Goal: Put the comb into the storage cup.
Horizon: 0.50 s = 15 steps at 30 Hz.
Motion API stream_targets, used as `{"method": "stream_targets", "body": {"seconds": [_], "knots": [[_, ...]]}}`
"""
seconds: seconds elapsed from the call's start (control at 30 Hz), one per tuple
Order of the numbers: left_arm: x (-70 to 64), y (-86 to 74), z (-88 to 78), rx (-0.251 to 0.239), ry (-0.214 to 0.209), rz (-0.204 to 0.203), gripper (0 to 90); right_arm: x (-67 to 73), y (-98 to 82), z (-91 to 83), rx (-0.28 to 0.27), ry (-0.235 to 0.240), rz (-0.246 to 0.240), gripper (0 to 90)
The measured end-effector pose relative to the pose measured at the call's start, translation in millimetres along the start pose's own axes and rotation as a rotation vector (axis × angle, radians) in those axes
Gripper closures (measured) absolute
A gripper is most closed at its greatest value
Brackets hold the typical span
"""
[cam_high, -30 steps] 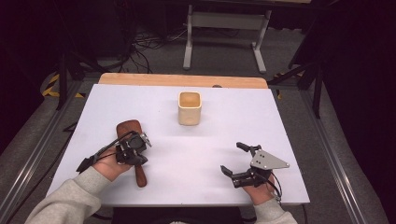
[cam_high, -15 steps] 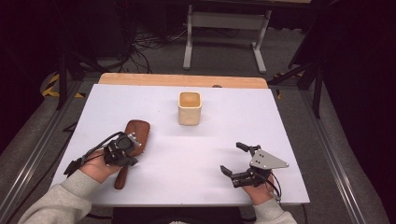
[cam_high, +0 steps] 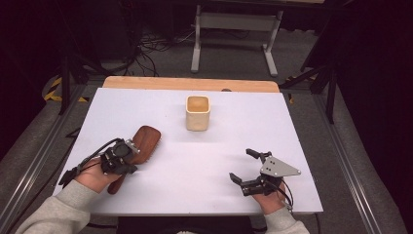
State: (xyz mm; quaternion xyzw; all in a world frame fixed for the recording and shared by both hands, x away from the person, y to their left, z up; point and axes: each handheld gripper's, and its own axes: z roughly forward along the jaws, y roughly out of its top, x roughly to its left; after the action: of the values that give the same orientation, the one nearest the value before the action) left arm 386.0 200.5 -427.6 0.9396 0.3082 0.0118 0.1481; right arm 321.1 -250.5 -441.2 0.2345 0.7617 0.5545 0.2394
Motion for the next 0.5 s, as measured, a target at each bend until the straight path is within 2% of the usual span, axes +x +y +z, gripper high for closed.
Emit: {"method": "stream_targets", "body": {"seconds": [0.03,0.33,0.5], "knots": [[1.2,-0.6,-0.3,-0.004,0.006,0.008,89.6,-0.1,0.1,-0.1,-0.001,-0.001,0.000,2.8],[6.6,-10.0,-0.1,-0.005,0.012,-0.019,89.6,0.0,-0.1,0.2,0.002,0.000,-0.001,2.8],[9.5,-13.4,-0.1,-0.007,0.030,-0.027,89.6,0.2,-0.1,0.5,0.002,0.001,-0.002,2.8]]}}
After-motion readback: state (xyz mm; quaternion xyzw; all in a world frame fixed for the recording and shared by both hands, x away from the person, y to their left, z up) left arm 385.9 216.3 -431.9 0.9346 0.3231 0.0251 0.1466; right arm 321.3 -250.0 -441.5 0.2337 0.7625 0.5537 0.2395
